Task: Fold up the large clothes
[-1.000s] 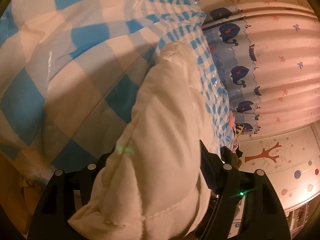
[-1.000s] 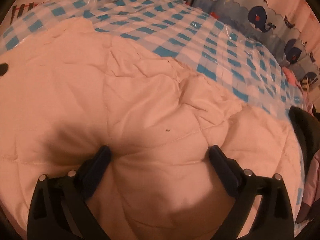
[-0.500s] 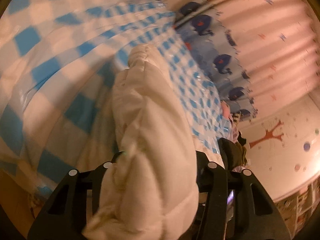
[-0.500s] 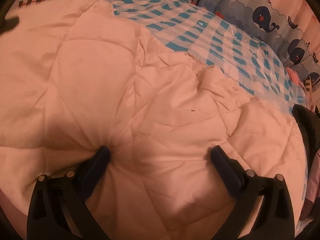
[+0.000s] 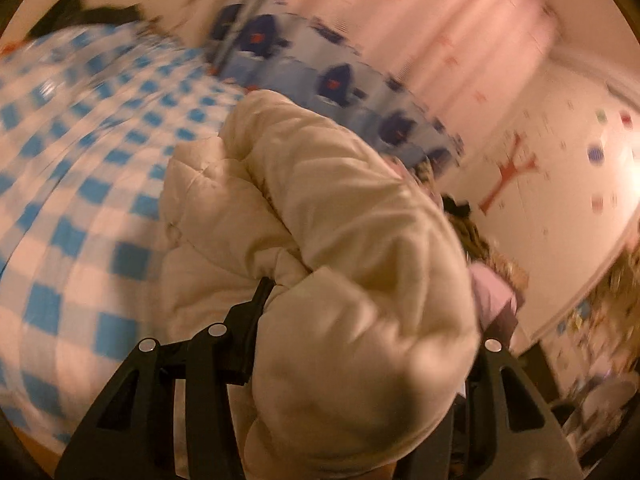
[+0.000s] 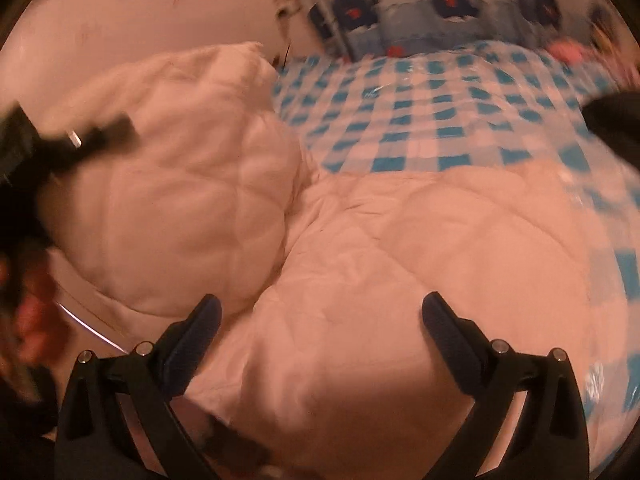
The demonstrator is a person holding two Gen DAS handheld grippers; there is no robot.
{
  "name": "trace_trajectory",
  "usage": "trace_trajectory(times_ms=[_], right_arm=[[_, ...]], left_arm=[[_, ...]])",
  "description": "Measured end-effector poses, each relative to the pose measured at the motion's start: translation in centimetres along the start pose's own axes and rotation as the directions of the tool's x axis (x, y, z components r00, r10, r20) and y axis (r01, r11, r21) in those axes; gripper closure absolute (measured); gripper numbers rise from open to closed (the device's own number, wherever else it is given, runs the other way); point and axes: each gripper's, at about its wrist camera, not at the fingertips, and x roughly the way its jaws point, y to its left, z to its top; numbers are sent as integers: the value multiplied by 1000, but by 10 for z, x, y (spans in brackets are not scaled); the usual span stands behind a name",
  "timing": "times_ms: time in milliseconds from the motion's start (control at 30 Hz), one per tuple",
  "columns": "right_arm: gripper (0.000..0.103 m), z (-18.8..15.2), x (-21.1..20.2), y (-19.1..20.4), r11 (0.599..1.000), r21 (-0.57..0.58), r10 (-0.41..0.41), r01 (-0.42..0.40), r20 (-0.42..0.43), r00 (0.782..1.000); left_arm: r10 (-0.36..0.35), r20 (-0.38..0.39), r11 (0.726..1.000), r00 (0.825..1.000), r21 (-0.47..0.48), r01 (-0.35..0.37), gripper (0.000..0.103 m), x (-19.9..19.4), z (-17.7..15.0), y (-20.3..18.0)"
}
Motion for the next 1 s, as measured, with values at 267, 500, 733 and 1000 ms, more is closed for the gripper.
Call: trace_trajectory(times_ms=[267,500,733,1000], right_arm=[[6,-26,-58,-96,924,306,187,-229,160,969],[6,-51,-68,-145,820,453,270,-349,230,935],[6,-77,-73,-175,705,533,344,-468,320,882],[6,-64,-118,-190,714,494,310,-497,413,856]], left_arm=[[-14,-133,976,991,215,43,59,73,-43,-99],[33,-217,933,976,356,48,58,119,-86,-145],[59,-214,891,975,451,45,58,125,-112,-165],[201,-194,706,960,708,-5,15,148,-171,-203]])
